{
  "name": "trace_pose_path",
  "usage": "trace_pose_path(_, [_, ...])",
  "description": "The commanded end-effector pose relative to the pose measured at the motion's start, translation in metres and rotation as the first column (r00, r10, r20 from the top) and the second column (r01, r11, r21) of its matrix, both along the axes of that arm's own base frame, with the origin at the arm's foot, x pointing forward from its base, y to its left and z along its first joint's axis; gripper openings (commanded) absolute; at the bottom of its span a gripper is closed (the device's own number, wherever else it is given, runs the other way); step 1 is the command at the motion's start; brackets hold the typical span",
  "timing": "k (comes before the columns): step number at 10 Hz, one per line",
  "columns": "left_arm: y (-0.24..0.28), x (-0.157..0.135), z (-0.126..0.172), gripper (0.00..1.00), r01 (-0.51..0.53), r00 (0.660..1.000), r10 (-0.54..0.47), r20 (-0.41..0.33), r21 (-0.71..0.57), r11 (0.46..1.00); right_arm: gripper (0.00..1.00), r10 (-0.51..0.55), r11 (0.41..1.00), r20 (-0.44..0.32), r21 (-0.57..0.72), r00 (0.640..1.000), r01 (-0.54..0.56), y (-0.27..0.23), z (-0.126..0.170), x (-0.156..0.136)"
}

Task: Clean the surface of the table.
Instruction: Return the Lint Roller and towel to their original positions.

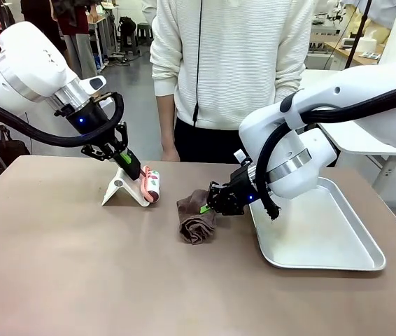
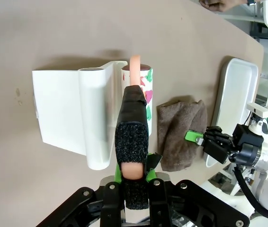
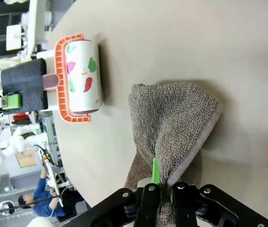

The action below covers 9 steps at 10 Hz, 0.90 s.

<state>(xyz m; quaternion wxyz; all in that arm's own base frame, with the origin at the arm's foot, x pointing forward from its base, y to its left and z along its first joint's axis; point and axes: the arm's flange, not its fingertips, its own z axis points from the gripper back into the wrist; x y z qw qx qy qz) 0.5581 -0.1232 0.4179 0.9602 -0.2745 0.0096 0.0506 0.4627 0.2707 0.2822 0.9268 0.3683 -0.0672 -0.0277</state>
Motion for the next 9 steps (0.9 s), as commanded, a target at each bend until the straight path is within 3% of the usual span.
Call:
trace_pose_path(1, [0.005, 0.0029, 0.0, 0.19, 0.028, 1.0, -0.028, -0.008, 0.011, 1.0, 0.07, -0.003, 1.0, -0.001, 0.005, 1.0, 0.003, 0.0, -0.0012, -0.0022])
trace_pose_path(9, [0.0075, -0.0012, -0.0026, 0.19, 0.021, 1.0, -0.02, -0.019, 0.045, 0.999, 0.07, -0.003, 1.0, -0.001, 0.005, 1.0, 0.003, 0.0, -0.0012, -0.0022])
